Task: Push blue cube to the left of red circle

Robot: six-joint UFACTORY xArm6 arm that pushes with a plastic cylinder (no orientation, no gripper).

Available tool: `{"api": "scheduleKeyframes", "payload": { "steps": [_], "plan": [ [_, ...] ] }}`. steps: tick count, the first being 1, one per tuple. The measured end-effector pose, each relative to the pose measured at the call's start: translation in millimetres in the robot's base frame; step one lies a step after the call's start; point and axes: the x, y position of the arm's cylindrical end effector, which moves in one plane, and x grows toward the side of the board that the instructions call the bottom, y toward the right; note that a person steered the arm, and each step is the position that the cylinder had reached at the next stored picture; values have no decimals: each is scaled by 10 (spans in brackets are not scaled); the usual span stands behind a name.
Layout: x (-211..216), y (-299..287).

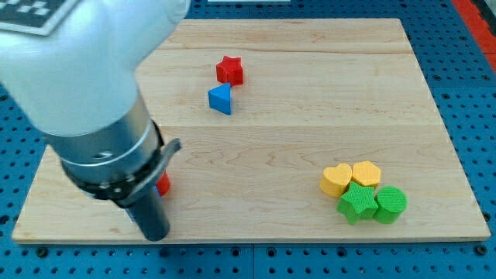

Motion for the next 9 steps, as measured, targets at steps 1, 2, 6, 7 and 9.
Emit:
{"api": "scheduleKeyframes", "payload": {
  "steps": [1, 2, 6, 7, 9],
  "plan": [
    [-59, 157],
    [-133, 16],
    [-189, -1109],
    [-181, -1005],
    [-229, -712]
  ]
}}
